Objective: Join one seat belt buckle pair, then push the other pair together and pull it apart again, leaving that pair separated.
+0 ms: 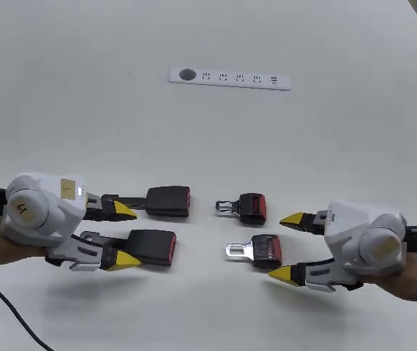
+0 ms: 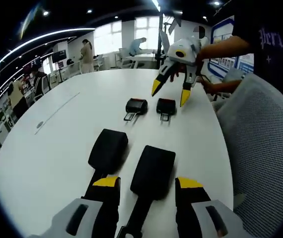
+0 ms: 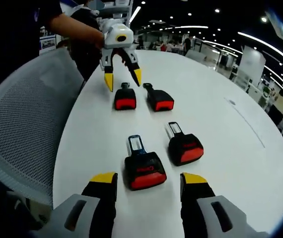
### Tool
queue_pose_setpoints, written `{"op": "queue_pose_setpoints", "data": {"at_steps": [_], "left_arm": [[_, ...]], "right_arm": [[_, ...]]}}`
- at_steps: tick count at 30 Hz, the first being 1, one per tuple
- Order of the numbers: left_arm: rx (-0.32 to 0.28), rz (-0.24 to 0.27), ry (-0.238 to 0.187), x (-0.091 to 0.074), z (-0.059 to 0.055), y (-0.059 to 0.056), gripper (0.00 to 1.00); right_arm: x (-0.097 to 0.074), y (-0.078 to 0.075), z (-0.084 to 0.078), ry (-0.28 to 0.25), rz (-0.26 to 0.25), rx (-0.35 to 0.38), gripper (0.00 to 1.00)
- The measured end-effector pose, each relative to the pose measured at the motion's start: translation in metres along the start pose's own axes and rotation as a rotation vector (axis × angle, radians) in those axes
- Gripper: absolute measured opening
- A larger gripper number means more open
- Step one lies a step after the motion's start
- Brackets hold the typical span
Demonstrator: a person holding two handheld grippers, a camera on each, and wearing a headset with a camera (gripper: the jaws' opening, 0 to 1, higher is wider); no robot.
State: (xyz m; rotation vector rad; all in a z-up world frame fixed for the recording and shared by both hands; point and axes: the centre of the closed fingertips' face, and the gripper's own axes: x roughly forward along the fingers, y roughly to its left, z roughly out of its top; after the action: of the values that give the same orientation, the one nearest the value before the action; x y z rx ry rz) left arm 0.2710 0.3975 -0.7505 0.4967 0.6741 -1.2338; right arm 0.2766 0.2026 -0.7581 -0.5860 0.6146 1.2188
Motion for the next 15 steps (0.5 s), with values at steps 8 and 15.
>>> {"op": "queue_pose_setpoints", "data": {"at_steps": [8, 15], "left_arm": [[0.091, -0.078, 0.077, 0.008, -0.001, -0.006, 0.40], [0.141, -0.123, 0.124, 0.012, -0.005, -0.006, 0.34]], "right_arm": [[0.006, 0.001, -0.001, 0.020, 0.045, -0.064, 0.44], [0.011, 0.002, 0.000, 0.045, 0.087, -0.128, 0.38]]}}
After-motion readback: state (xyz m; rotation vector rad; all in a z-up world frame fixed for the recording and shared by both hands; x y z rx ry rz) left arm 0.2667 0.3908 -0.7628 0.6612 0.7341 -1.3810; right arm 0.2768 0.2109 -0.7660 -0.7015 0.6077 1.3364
